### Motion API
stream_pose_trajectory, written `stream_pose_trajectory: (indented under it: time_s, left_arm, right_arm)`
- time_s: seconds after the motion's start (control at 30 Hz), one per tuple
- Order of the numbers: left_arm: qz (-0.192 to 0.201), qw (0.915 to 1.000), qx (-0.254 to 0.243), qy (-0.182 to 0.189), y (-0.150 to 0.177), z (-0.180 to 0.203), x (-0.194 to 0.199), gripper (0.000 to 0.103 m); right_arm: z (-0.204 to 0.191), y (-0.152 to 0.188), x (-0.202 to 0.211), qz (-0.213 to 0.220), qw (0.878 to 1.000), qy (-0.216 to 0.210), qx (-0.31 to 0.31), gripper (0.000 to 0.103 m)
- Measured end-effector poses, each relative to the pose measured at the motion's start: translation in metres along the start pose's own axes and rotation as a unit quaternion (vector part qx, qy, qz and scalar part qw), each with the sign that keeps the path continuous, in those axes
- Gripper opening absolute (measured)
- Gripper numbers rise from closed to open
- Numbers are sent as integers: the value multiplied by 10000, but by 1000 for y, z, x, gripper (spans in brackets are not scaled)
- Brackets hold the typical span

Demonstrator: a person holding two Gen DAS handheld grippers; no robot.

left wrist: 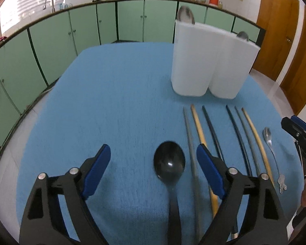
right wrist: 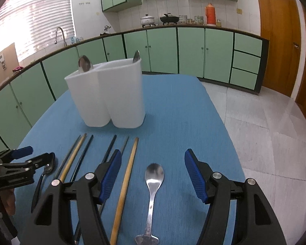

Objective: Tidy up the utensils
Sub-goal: 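Grasp the black spoon with the left tool while the right tool grasps the silver spoon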

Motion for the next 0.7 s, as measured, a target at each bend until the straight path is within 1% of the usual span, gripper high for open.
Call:
stream_pose_trajectory:
  time_s: [0.03, 0.17, 0.3, 0.47, 0.53, 0.57, 0.6, 0.63, 0.7]
  left_arm:
    - [-31, 10000, 29, 1, 3, 4, -2, 79]
    - [-124, 9998, 121, 61, 5, 2, -10, 78]
    - [-193, 9997, 133, 57, 5, 2, -17, 72]
    - [-160, 9998, 92, 4, 2, 5, -19, 67]
    - [-147, 9999, 63, -15, 2, 6, -19, 59]
    - [-147, 9999, 33, 2, 2, 8, -18, 57]
    - [-147, 9999, 18, 28, 3, 8, -17, 52]
    - [-146, 9999, 1, 70, 3, 9, -17, 43]
    - [-152, 9997, -13, 166, 4, 12, -15, 34]
  right_arm:
    - [2, 1, 0, -15, 10000, 1, 1, 63]
    - [6, 4, -1, -43, 10000, 26, -4, 63]
    - [9, 7, -3, -57, 10000, 28, -25, 63]
    - [10, 11, -8, -106, 9999, 37, -26, 63]
    - [10, 12, -9, -121, 9999, 39, -32, 63]
    - [9, 12, -10, -131, 9999, 40, -28, 63]
    - [10, 13, -10, -139, 9999, 42, -19, 63]
    - [10, 12, -10, -146, 9999, 44, -11, 63]
    - [8, 13, -12, -183, 9998, 47, 27, 63]
Point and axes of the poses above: each gripper's, at about its wrist camera, not at the fingertips, and x roughly against the way its jaws point, z to its right, y to its underside, the point moved 3 cm from there along -x, roughly the way its jaws point, and after that the axes turned 8 degrees about y, right-handed, at the moved point
